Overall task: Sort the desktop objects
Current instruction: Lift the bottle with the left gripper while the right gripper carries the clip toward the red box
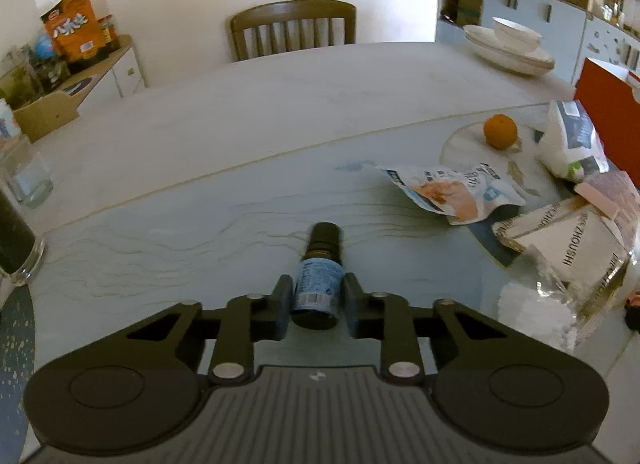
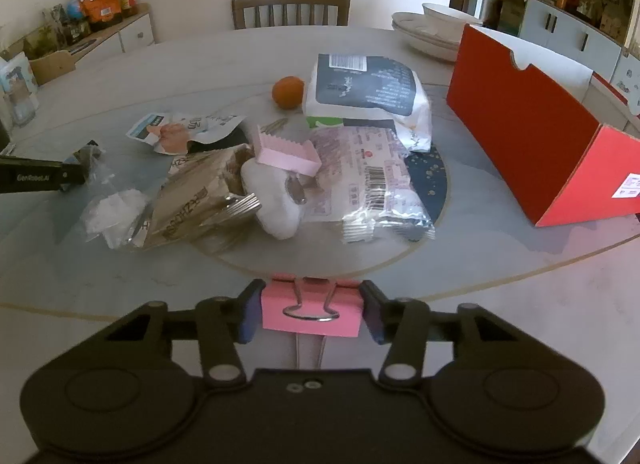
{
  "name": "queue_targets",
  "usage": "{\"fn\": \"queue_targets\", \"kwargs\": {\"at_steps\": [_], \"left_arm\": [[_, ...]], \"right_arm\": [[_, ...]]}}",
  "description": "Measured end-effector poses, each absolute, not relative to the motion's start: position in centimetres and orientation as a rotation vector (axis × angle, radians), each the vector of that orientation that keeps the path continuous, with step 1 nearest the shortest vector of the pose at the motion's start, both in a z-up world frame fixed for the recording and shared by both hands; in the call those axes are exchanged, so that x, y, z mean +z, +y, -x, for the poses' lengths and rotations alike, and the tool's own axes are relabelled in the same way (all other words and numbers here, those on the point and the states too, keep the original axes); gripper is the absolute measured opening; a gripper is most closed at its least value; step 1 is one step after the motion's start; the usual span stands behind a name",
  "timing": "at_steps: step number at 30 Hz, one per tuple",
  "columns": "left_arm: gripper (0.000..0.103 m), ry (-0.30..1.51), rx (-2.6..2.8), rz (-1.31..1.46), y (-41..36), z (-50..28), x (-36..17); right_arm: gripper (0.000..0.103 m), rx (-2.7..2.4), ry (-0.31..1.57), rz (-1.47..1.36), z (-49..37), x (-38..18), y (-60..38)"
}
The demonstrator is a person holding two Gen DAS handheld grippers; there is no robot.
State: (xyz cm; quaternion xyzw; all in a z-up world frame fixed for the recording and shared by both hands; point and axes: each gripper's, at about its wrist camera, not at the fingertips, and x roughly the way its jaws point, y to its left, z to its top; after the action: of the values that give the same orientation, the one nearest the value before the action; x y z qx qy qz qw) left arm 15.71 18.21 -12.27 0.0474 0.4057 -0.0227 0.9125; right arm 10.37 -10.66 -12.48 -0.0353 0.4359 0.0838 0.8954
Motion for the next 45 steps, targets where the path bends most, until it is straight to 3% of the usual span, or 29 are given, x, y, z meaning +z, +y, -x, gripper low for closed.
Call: {"fn": "queue_targets", "kwargs": {"at_steps": [12, 27, 45], "left_arm": [[0.022, 0.801, -0.042, -0.113, 17.5, -14.3, -11.8], [0.022, 0.74, -0.067, -0.042, 15.6, -11.2, -7.4], [0.022, 0.7, -0.175, -0.047, 1.5, -10.6, -1.8]], "right_arm": [[0.049, 0.168, 0.882, 0.079, -9.6, -11.4, -11.5], [0.049, 0.156, 0.831, 0.057, -8.9, -6.9, -15.4], [0.049, 0.261, 0.763, 0.055, -12.1, -1.2, -25.6]]}}
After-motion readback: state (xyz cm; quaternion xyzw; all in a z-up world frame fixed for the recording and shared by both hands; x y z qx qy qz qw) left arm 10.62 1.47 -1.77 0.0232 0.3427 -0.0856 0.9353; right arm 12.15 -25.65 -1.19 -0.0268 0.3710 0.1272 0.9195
